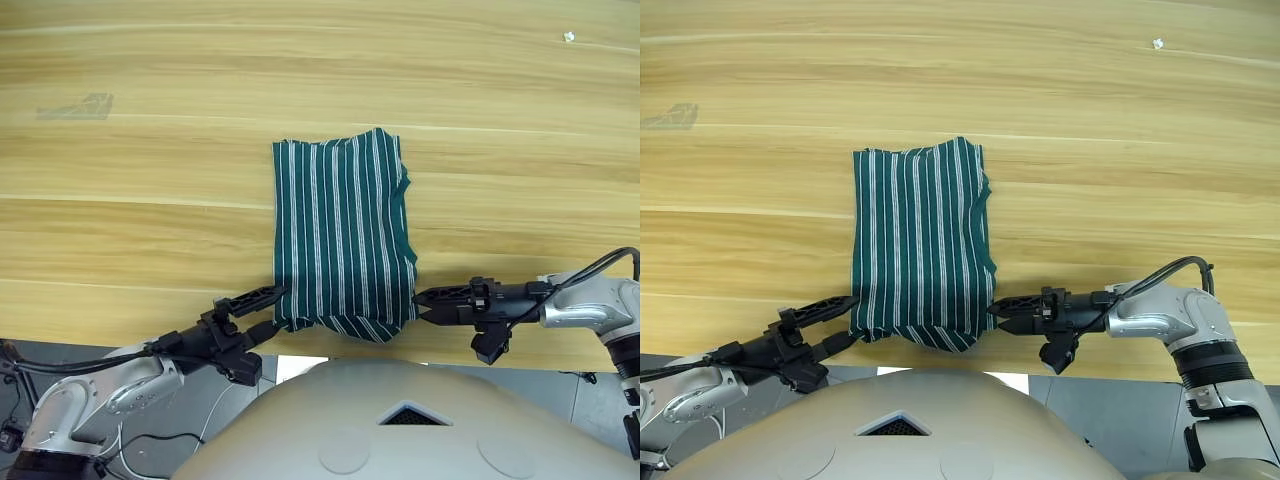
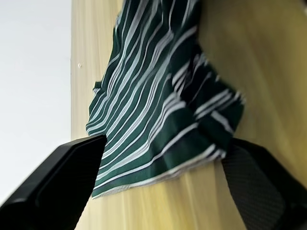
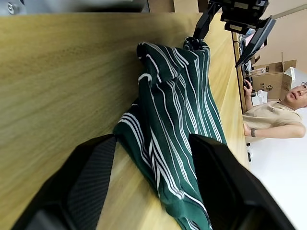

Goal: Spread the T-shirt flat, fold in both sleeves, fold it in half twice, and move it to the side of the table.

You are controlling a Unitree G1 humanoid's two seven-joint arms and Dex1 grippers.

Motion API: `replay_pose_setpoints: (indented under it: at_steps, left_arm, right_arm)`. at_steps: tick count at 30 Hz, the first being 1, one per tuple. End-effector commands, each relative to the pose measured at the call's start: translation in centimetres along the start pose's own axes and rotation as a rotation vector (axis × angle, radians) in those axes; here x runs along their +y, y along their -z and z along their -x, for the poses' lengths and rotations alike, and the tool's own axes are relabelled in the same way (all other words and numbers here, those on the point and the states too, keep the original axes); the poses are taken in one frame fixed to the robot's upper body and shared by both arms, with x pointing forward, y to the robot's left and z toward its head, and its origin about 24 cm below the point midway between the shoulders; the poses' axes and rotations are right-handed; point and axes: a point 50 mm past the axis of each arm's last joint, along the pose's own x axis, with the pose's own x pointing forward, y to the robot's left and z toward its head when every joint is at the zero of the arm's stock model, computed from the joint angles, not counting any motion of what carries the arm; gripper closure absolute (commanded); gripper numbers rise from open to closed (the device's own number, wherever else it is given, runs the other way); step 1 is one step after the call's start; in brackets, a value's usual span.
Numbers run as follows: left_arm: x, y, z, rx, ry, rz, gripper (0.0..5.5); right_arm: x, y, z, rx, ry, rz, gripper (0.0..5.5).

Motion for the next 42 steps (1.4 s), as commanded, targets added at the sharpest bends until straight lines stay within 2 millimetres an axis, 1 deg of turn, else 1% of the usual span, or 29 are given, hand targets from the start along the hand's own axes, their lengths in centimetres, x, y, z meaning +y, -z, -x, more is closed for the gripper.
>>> replay_pose_setpoints:
  at_steps: [1, 4, 6, 12, 16, 19, 23, 24, 25, 32, 34, 35, 37, 39, 42]
  left_arm:
    - [-0.7, 0.6, -0.3, 0.01, 0.074, 0.008, 1.24]
    - [-0.2, 1.3, -0.6, 0.014, 0.071, -0.009, 1.24]
    - [-0.2, 1.5, -0.8, 0.015, 0.074, -0.009, 1.24]
    - [-0.3, 2.0, -1.1, 0.007, 0.091, -0.021, 1.24]
    - [-0.8, 1.7, -1.1, -0.014, 0.117, 0.001, 1.24]
    - [-1.3, 1.2, -1.1, -0.037, 0.154, 0.005, 1.77]
    - [-1.4, 1.0, -1.1, -0.043, 0.176, -0.008, 2.44]
    - [-1.4, 1.0, -1.1, -0.044, 0.177, -0.011, 2.49]
    - [-1.4, 0.9, -1.1, -0.046, 0.176, -0.013, 2.75]
    - [-1.0, 0.9, -1.4, -0.052, 0.15, -0.022, 3.9]
    - [-1.1, 0.9, -1.1, -0.044, 0.157, -0.019, 4.18]
    - [-1.2, 0.9, -0.8, -0.036, 0.167, -0.017, 4.32]
    - [-1.1, 0.7, -0.2, -0.021, 0.17, 0.029, 4.69]
    - [-0.9, 0.5, 0.3, -0.005, 0.194, 0.084, 5.0]
    - [0.4, 0.9, 0.5, 0.016, 0.213, 0.134, 5.4]
  right_arm:
    - [0.0, 0.0, -0.2, 0.0, -0.011, -0.016, 2.7]
    - [0.2, -0.2, -0.5, -0.003, -0.008, -0.04, 2.7]
    - [0.2, 0.0, -0.6, 0.001, 0.001, -0.048, 2.7]
    - [-0.5, 0.4, -1.4, 0.005, 0.03, -0.041, 2.7]
    - [-0.5, 0.4, -1.8, 0.005, 0.033, -0.059, 2.7]
    - [-0.5, 0.5, -2.2, 0.012, 0.042, -0.084, 2.68]
    - [-0.4, 0.5, -2.2, 0.018, 0.032, -0.095, 3.41]
    - [-0.4, 0.4, -2.3, 0.018, 0.033, -0.099, 3.47]
    - [-0.3, 0.4, -2.3, 0.018, 0.034, -0.103, 3.73]
    - [-0.3, 0.4, -2.3, 0.016, 0.037, -0.115, 4.97]
    - [-0.4, 0.4, -2.3, 0.021, 0.05, -0.136, 5.29]
    - [-0.5, 0.4, -2.2, 0.029, 0.074, -0.184, 5.44]
    - [-0.8, 0.5, -1.6, 0.061, 0.071, -0.296, 5.5]
    - [-1.2, 0.6, -0.7, 0.087, 0.077, -0.471, 5.5]
    - [-1.7, 0.4, 0.8, 0.107, 0.086, -0.695, 5.5]
